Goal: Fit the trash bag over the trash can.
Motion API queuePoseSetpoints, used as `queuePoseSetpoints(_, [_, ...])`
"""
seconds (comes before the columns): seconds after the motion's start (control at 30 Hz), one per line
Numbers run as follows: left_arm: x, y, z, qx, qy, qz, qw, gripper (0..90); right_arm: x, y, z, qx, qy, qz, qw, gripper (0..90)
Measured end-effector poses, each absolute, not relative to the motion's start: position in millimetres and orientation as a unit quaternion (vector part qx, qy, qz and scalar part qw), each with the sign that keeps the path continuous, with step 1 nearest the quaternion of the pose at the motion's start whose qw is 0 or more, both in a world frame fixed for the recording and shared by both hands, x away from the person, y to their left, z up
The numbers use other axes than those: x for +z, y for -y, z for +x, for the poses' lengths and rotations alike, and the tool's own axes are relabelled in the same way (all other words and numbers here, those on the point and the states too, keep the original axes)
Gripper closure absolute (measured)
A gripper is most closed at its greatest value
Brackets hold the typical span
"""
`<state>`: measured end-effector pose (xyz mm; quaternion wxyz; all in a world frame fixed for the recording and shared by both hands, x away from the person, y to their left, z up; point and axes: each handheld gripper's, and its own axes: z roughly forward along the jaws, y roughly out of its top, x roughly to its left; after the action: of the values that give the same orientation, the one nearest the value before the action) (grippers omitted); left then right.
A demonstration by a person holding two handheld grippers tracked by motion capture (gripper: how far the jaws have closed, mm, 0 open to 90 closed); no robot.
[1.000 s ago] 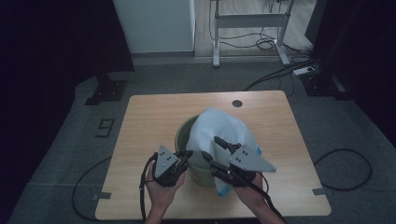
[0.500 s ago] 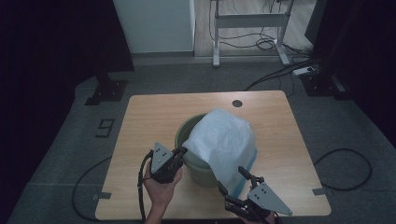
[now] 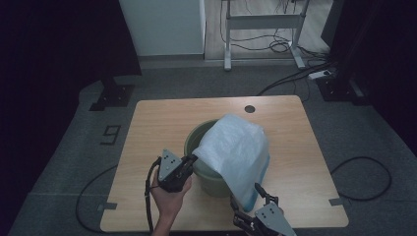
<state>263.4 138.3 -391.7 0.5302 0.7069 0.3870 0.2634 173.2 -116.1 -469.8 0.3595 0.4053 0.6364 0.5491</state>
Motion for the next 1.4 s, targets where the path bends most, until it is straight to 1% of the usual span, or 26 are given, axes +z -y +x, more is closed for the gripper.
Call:
queuePoseSetpoints(0.07, [-391.0, -140.6, 263.0, 0.262, -0.387, 0.705, 0.533, 90.0, -473.4, 117.0, 175.5, 0.529, -0.634, 0.417, 0.380, 20.4])
queuePoseSetpoints(0.17, [-390.2, -142.1, 262.3, 0.263, -0.387, 0.705, 0.532, 90.0, -479.7, 124.4, 180.7, 0.514, -0.627, 0.440, 0.385, 26.8])
queuePoseSetpoints(0.23, [-390.0, -142.3, 261.8, 0.262, -0.386, 0.706, 0.533, 90.0, -483.1, 130.4, 184.3, 0.504, -0.621, 0.451, 0.397, 36.4])
queuePoseSetpoints(0.37, [-389.9, -141.8, 258.2, 0.258, -0.378, 0.710, 0.535, 89.9, -477.6, 149.9, 193.4, 0.509, -0.600, 0.457, 0.416, 63.3])
queuePoseSetpoints(0.43, [-389.7, -140.7, 256.1, 0.256, -0.372, 0.713, 0.537, 89.9, -470.3, 158.7, 198.6, 0.510, -0.591, 0.458, 0.425, 71.5])
queuePoseSetpoints(0.57, [-389.7, -137.5, 251.7, 0.251, -0.357, 0.723, 0.535, 89.8, -448.0, 172.8, 208.3, 0.523, -0.571, 0.453, 0.442, 80.9])
queuePoseSetpoints(0.8, [-392.2, -134.8, 247.2, 0.231, -0.338, 0.737, 0.538, 88.3, -400.6, 181.6, 224.6, 0.560, -0.533, 0.433, 0.464, 85.9])
queuePoseSetpoints(0.9, [-393.6, -133.9, 244.7, 0.223, -0.331, 0.738, 0.544, 85.2, -378.7, 179.2, 228.7, 0.581, -0.524, 0.411, 0.469, 86.9])
queuePoseSetpoints(0.93, [-393.6, -134.3, 243.9, 0.215, -0.324, 0.740, 0.548, 82.7, -374.5, 178.2, 229.3, 0.586, -0.523, 0.405, 0.469, 87.0])
queuePoseSetpoints(1.0, [-393.0, -134.7, 241.6, 0.215, -0.327, 0.741, 0.545, 74.3, -365.6, 175.1, 229.8, 0.593, -0.521, 0.391, 0.472, 87.1])
queuePoseSetpoints(1.03, [-392.5, -135.2, 240.5, 0.215, -0.329, 0.741, 0.545, 65.3, -362.2, 173.5, 230.0, 0.596, -0.523, 0.384, 0.474, 87.1])
queuePoseSetpoints(1.1, [-389.9, -139.0, 237.4, 0.207, -0.329, 0.739, 0.550, 52.3, -360.4, 172.0, 230.0, 0.599, -0.525, 0.376, 0.473, 87.1])
queuePoseSetpoints(1.17, [-386.0, -143.5, 234.2, 0.203, -0.326, 0.737, 0.556, 43.8, -362.0, 171.0, 230.5, 0.597, -0.531, 0.370, 0.474, 87.4])
queuePoseSetpoints(1.23, [-381.2, -147.0, 231.6, 0.207, -0.323, 0.736, 0.558, 39.4, -364.8, 171.0, 231.3, 0.601, -0.534, 0.367, 0.467, 87.8])
queuePoseSetpoints(1.4, [-367.0, -148.4, 233.8, 0.229, -0.324, 0.731, 0.556, 34.6, -369.6, 165.6, 232.6, 0.605, -0.551, 0.349, 0.457, 88.1])
